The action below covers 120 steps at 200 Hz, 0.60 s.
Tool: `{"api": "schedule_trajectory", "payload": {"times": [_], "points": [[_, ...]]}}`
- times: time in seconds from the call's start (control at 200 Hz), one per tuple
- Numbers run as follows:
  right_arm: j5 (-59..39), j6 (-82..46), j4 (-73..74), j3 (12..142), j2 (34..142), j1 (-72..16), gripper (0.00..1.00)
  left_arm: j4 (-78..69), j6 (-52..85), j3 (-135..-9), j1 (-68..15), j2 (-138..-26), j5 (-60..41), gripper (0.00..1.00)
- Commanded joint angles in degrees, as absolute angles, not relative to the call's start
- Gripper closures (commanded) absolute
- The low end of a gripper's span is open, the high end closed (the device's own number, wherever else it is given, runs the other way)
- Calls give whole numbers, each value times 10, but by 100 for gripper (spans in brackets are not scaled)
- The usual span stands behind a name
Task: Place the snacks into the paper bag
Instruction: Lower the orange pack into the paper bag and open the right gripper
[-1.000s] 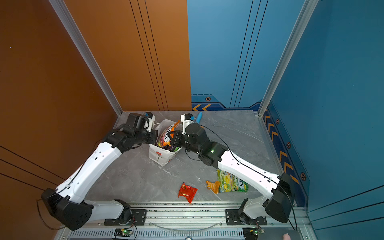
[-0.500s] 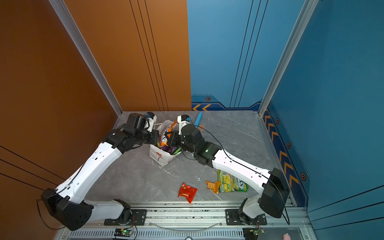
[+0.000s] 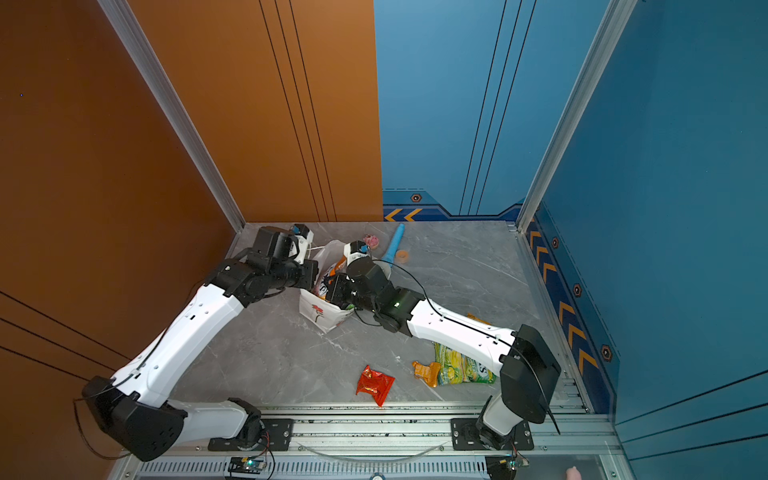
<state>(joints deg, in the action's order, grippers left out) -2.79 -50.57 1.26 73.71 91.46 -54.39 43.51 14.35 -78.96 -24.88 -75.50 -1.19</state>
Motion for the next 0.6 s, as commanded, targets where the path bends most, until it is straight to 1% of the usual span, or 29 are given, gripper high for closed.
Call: {"api": "schedule_trajectory", "payload": {"times": [0.0,0.35,0.596], "points": [[-20,-485,14,762,924,-543,100,395,135,-793,-256,-727,-31,100],[-33,-494,27,789,936,-521,100,392,135,-791,-256,-725,-35,100],[-40,-489,14,826,983,-519,100,388,135,-789,-257,-722,-32,100]]}}
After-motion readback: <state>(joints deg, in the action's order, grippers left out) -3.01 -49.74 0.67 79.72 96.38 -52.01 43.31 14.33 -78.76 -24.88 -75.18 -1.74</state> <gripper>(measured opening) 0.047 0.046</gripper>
